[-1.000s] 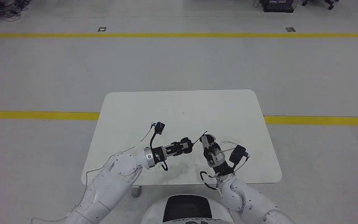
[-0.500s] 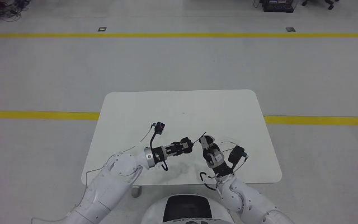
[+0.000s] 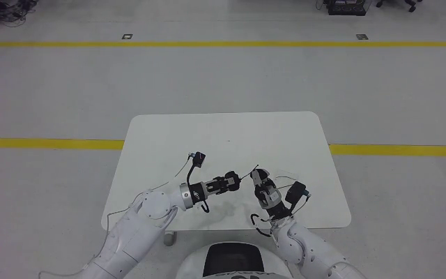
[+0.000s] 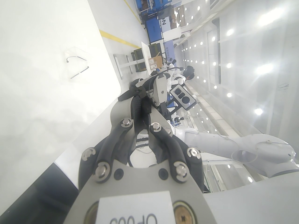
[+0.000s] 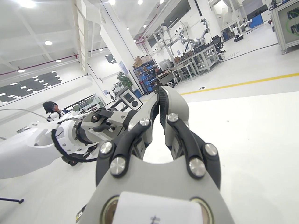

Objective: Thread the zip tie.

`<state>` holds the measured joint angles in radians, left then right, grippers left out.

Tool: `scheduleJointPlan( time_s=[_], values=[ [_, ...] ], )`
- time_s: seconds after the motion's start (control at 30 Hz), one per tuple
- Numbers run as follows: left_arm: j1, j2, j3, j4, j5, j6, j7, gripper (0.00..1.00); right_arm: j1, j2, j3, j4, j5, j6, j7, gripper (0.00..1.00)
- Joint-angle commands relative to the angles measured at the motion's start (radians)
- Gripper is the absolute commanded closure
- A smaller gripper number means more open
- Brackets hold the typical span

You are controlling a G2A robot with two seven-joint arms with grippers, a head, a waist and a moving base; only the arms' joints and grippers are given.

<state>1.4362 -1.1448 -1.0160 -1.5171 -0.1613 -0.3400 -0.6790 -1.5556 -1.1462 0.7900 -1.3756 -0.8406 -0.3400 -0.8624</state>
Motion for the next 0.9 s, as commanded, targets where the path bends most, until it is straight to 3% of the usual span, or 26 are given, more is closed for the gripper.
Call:
scheduleJointPlan(
  time_s=[0.0, 0.87],
  values=[
    [0.0, 0.0, 0.0, 0.0, 0.0, 0.0, 0.0, 1.0, -0.001, -0.001, 0.002, 0.003, -0.002, 0.0, 0.004, 1.0],
    [0.0, 0.0, 0.0, 0.0, 0.0, 0.0, 0.0, 1.0, -0.021, -0.017, 0.038, 0.005, -0.045, 0.0, 0.013, 1.0]
  ],
)
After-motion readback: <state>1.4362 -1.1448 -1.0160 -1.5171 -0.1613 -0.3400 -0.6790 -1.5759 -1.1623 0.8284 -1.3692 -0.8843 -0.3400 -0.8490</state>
